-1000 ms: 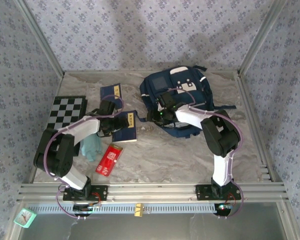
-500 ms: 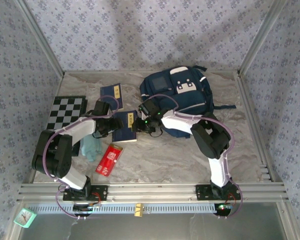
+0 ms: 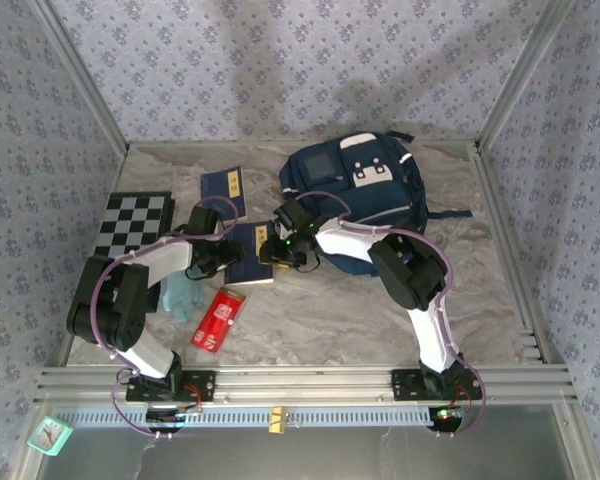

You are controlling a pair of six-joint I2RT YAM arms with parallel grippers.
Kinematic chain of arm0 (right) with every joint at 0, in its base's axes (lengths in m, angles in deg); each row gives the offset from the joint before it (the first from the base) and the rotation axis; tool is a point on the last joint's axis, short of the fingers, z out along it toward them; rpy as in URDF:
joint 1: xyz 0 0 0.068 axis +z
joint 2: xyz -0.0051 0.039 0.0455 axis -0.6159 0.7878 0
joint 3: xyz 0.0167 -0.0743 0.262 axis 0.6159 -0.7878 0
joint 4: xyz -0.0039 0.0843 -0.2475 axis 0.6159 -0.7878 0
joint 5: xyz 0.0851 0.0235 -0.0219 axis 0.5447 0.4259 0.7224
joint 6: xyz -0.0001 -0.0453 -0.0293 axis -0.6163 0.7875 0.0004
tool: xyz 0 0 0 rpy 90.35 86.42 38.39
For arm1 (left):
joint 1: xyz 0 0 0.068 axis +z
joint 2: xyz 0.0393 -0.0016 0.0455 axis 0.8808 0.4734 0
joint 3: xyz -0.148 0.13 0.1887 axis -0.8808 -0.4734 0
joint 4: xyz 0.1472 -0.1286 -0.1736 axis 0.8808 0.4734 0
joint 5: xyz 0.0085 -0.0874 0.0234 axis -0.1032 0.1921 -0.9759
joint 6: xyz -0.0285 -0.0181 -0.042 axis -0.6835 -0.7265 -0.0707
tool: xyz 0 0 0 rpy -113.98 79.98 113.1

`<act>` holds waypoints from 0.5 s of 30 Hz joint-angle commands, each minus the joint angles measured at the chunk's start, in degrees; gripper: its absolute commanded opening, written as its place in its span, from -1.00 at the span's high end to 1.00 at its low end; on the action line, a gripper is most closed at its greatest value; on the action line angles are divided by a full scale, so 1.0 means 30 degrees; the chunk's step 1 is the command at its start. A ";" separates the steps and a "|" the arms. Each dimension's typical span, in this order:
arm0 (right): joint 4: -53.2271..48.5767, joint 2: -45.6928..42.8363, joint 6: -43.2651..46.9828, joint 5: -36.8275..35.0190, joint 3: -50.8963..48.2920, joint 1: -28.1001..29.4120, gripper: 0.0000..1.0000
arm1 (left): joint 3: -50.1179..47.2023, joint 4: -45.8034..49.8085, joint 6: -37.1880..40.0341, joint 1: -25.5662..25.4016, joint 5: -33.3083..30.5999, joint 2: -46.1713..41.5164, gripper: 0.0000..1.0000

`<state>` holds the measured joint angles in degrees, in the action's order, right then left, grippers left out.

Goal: Pack the student bag

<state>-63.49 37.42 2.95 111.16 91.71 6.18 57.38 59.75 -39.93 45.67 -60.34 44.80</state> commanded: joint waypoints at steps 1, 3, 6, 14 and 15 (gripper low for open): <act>0.0240 0.0619 -0.0100 0.0525 0.1021 0.0374 0.02 | -0.0198 -0.0201 -0.0192 -0.0004 0.0393 0.0061 -0.13; -0.0016 0.0568 0.0113 0.0605 0.1307 0.0437 0.00 | -0.0178 -0.0083 -0.0132 -0.0004 0.0399 0.0061 -0.12; -0.0176 0.0476 0.0160 0.0846 0.1561 0.0440 -0.01 | -0.0165 -0.0158 -0.0195 -0.0027 0.0519 0.0041 -0.09; -0.0198 -0.0646 0.0085 0.1609 0.1690 0.0408 -0.03 | -0.0284 0.0105 -0.0080 -0.0156 -0.0123 -0.0084 -0.06; -0.0090 -0.0788 0.0029 0.1805 0.1686 0.0411 -0.03 | -0.0296 0.0125 -0.0087 -0.0178 -0.0175 -0.0108 -0.06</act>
<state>-64.59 38.05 2.97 112.32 94.55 6.86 57.25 59.80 -39.93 45.60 -61.26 44.77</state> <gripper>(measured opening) 0.517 0.533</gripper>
